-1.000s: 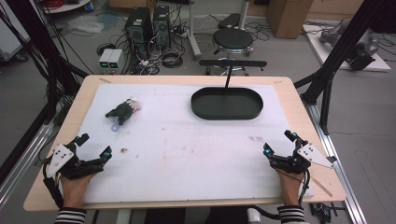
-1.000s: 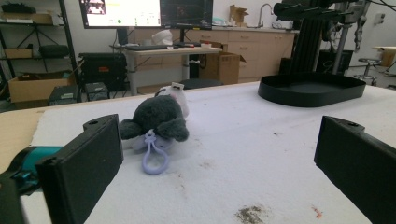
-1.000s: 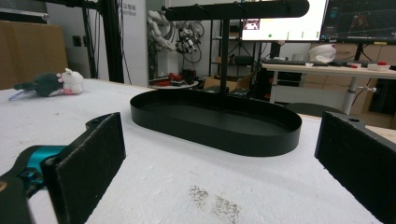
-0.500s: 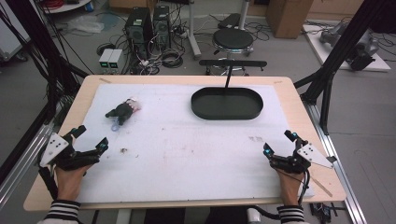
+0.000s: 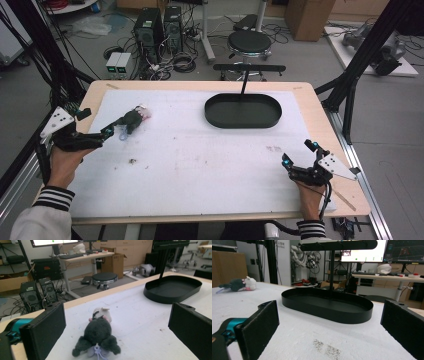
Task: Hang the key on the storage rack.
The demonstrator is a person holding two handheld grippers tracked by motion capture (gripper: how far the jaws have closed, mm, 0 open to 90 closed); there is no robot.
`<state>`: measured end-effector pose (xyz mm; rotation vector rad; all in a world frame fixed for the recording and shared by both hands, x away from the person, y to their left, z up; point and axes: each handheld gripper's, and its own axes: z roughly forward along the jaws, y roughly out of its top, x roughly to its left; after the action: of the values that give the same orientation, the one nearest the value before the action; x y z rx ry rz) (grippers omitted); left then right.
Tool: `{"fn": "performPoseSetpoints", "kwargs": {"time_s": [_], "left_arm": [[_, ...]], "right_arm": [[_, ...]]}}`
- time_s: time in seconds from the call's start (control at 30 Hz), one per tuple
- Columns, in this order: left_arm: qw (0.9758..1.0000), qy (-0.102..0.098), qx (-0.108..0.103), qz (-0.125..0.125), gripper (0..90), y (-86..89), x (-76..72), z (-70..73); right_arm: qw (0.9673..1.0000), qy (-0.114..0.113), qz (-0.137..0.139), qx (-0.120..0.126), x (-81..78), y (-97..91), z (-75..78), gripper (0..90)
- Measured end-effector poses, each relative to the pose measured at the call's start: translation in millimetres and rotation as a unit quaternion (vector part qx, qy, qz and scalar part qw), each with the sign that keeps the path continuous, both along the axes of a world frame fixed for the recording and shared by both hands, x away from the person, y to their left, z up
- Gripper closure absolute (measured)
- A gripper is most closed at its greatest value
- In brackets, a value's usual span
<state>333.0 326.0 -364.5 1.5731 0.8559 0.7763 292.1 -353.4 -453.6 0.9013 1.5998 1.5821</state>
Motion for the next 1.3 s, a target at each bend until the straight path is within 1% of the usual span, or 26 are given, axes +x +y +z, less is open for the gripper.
{"fn": "performPoseSetpoints", "kwargs": {"time_s": [0.03,0.07,0.1,0.13,0.33,0.37,0.4,0.43,0.47,0.57,0.6,0.63,0.73,0.77,0.87,0.9,0.93,0.97,1.0,1.03,1.13,1.17,1.2,1.23,1.27,1.3], "left_arm": [[0.9998,0.002,0.017,-0.004,1.7,-1.9,7.8,4.5],[0.9998,0.002,0.017,-0.004,1.7,-1.9,7.8,4.5],[0.9995,0.013,0.028,-0.006,1.7,-3.7,15.5,7.8],[0.9995,0.013,0.028,-0.006,1.7,-3.7,15.5,7.8],[0.9979,0.042,0.049,-0.011,1.7,-8.3,40.2,14.7],[0.9969,0.057,0.053,-0.011,1.7,-9.6,48.6,16.1],[0.9969,0.057,0.053,-0.011,1.7,-9.6,48.6,16.1],[0.9953,0.071,0.064,-0.013,1.7,-12.3,56.5,17.0],[0.9953,0.071,0.064,-0.013,1.7,-12.3,56.5,17.0],[0.9922,0.096,0.078,-0.015,1.7,-17.4,70.7,17.7],[0.9922,0.096,0.078,-0.015,1.7,-17.4,70.7,17.7],[0.9907,0.106,0.085,-0.014,1.7,-18.3,77.2,19.0],[0.9901,0.111,0.085,-0.013,1.7,-20.2,82.3,20.5],[0.9879,0.122,0.094,-0.013,1.7,-21.7,88.4,24.1],[0.9870,0.128,0.096,-0.015,1.7,-24.7,94.5,27.1],[0.9858,0.135,0.099,-0.015,1.7,-28.0,100.2,28.5],[0.9858,0.135,0.099,-0.015,1.7,-28.0,100.2,28.5],[0.9838,0.143,0.107,-0.018,1.7,-31.2,105.5,28.4],[0.9838,0.143,0.107,-0.018,1.7,-31.2,105.5,28.4],[0.9820,0.151,0.112,-0.018,1.7,-34.0,110.5,27.2],[0.9804,0.160,0.115,-0.016,1.7,-36.5,115.8,23.9],[0.9784,0.167,0.122,-0.011,1.7,-37.8,119.8,19.6],[0.9784,0.167,0.122,-0.011,1.7,-37.8,119.8,19.6],[0.9755,0.180,0.126,-0.008,1.7,-38.8,124.1,14.2],[0.9755,0.180,0.126,-0.008,1.7,-38.8,124.1,14.2],[0.9720,0.195,0.131,-0.006,1.7,-38.8,128.3,9.3]], "right_arm": [[1.0000,0.000,0.000,0.000,0.1,0.1,0.0,0.8],[1.0000,0.001,0.000,0.000,-0.1,0.2,-0.1,0.8],[1.0000,0.000,0.000,0.000,-0.1,0.2,-0.1,0.7],[1.0000,-0.001,0.000,0.000,0.2,0.2,0.0,0.7],[1.0000,-0.002,0.001,-0.001,0.4,0.2,0.0,0.7],[1.0000,-0.002,0.000,-0.001,0.3,0.2,-0.1,0.8],[1.0000,-0.001,0.000,0.000,0.1,0.3,-0.1,0.8],[1.0000,0.000,0.000,0.001,0.0,0.3,0.0,0.7],[1.0000,0.000,0.000,0.001,0.0,0.3,0.0,0.7],[1.0000,0.000,0.000,0.000,0.1,0.2,-0.1,0.7],[1.0000,0.000,0.001,0.000,0.1,0.1,0.0,0.8],[1.0000,0.000,0.001,0.001,0.0,0.2,0.0,0.8],[1.0000,0.001,0.001,0.001,0.0,0.1,0.1,0.8],[1.0000,0.001,0.001,0.000,0.1,0.0,0.0,0.7],[1.0000,0.001,0.002,0.001,0.0,0.1,0.1,0.7],[1.0000,0.000,0.001,0.000,0.1,0.2,0.0,0.8],[1.0000,0.000,0.001,0.001,0.0,0.2,0.0,0.7],[1.0000,-0.001,0.001,0.000,0.1,0.2,-0.1,0.7],[1.0000,-0.003,0.001,-0.001,0.3,0.2,-0.1,0.8],[1.0000,-0.003,0.001,-0.001,0.3,0.3,0.0,0.7],[1.0000,0.000,0.001,0.000,0.0,0.1,0.0,0.8],[1.0000,0.001,0.002,0.001,-0.1,0.1,0.1,0.8],[1.0000,0.000,0.001,-0.001,0.0,0.0,-0.1,0.7],[1.0000,0.000,0.001,0.001,0.0,0.2,0.0,0.8],[1.0000,0.000,0.001,0.001,-0.1,0.2,0.0,0.7],[1.0000,0.000,0.001,-0.001,0.0,0.0,-0.1,0.8]]}}
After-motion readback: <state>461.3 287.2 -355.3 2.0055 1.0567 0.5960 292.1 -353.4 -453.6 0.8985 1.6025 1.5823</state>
